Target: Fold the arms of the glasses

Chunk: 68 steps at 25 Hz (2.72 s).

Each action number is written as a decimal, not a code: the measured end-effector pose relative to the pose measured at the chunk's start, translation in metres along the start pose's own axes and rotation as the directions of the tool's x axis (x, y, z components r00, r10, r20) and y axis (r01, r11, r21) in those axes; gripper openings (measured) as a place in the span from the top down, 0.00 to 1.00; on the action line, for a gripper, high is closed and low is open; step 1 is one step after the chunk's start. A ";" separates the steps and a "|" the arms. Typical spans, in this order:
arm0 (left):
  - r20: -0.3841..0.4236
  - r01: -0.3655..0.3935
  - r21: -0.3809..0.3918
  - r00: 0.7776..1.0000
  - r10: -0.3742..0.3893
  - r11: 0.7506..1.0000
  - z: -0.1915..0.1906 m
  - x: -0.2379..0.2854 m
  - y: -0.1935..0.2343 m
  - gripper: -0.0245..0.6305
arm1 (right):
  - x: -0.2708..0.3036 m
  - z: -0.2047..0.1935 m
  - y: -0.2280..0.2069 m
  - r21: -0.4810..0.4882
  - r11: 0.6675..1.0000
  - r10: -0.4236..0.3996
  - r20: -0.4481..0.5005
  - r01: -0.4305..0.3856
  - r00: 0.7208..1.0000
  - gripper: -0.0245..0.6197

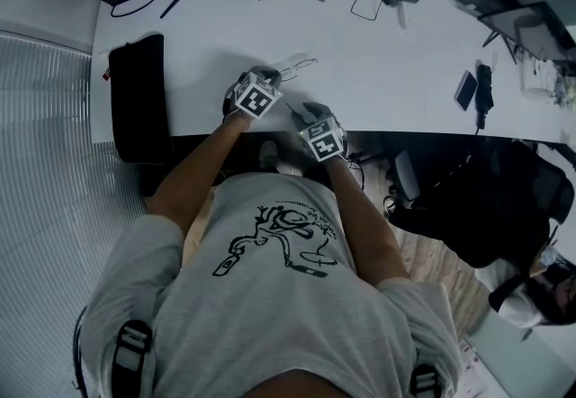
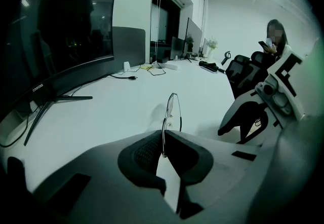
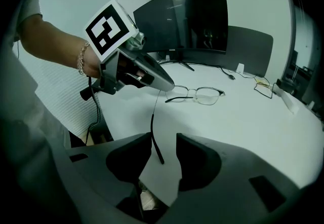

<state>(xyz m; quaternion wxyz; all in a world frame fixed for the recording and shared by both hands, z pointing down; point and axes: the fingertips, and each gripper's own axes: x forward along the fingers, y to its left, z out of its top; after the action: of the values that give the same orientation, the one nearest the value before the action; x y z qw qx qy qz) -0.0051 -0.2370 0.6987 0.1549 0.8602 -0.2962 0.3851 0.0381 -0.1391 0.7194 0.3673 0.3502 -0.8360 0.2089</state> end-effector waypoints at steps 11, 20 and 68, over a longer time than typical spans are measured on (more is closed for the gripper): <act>-0.005 0.025 -0.017 1.000 -0.025 1.000 -0.002 -0.001 -0.005 0.91 | -0.003 -0.007 -0.016 0.005 1.000 -0.026 -0.014 0.026 1.000 0.71; -0.009 0.049 -0.011 0.999 -0.049 0.999 -0.003 -0.003 -0.011 0.91 | -0.006 -0.007 -0.037 0.009 0.998 -0.059 -0.026 0.059 0.998 0.71; -0.116 0.247 0.029 0.963 -0.242 0.969 -0.015 -0.015 -0.054 0.91 | 0.003 -0.012 -0.079 0.063 0.991 -0.113 -0.079 0.118 0.990 0.73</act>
<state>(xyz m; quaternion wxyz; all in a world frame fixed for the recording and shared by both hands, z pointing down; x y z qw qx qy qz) 0.0126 -0.1815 0.6950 0.1991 0.8704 -0.1701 0.4169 0.1003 -0.1856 0.7366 0.3981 0.4020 -0.7923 0.2283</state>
